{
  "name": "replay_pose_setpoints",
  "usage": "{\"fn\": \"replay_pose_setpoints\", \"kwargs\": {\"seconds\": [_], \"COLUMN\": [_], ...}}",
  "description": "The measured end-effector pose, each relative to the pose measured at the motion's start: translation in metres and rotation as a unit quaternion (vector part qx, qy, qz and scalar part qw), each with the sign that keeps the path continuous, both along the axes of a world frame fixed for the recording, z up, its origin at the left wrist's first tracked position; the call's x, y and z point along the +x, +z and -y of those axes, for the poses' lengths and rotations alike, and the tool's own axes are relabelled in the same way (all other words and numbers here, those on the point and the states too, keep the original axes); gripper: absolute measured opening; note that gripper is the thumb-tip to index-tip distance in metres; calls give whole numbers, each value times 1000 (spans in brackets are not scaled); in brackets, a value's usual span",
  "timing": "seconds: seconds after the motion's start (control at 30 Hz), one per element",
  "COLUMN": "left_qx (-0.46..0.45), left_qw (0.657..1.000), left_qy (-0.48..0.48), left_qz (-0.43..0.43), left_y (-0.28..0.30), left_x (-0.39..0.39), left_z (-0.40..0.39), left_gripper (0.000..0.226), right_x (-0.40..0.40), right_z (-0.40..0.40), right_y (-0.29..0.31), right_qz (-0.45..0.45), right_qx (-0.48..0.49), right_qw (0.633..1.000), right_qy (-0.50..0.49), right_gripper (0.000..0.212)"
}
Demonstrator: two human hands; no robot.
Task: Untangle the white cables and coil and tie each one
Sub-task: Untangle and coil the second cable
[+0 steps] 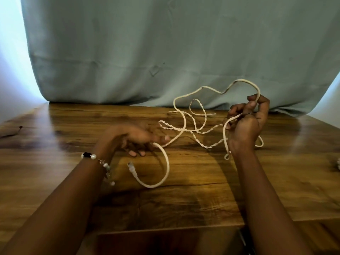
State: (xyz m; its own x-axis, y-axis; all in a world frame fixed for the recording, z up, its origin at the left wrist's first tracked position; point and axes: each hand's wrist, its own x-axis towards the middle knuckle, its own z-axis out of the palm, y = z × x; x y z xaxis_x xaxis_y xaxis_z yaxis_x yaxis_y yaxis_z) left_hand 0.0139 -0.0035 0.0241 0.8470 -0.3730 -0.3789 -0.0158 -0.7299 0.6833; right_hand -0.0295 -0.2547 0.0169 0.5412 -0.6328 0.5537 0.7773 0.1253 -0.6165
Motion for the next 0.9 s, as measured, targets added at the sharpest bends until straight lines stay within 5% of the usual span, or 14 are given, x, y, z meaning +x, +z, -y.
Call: {"fn": "replay_pose_setpoints", "kwargs": {"seconds": [0.23,0.33,0.47,0.53,0.6,0.67,0.77,0.83,0.9], "left_qx": [14,-45,-161,-211,-266,-301,-262,-221,-171], "left_qw": [999,997,972,953,933,920,923,940,965], "left_qy": [14,34,116,133,125,94,34,4,-24], "left_qz": [40,46,123,174,207,233,279,260,200], "left_y": [-15,-17,-9,1,12,24,42,49,50], "left_x": [-4,-6,-14,-20,-28,-36,-50,-54,-54], "left_z": [16,13,12,14,17,20,20,17,12], "left_gripper": [38,29,22,20,23,27,33,43,49], "right_x": [-17,-20,-35,-41,-40,-35,-31,-31,-29], "right_z": [-5,-1,-12,-23,-34,-44,-52,-54,-53], "right_y": [-8,-17,-16,-5,4,7,12,21,30], "right_qz": [-51,-115,-171,-87,-28,-43,-37,13,39], "right_qx": [-85,-157,-350,-462,-608,-714,-749,-733,-735], "right_qw": [994,967,765,727,697,615,521,505,493], "right_qy": [-34,-165,-512,-500,-378,-333,-408,-456,-464], "right_gripper": [16,15,39,56,65,70,44,19,16]}}
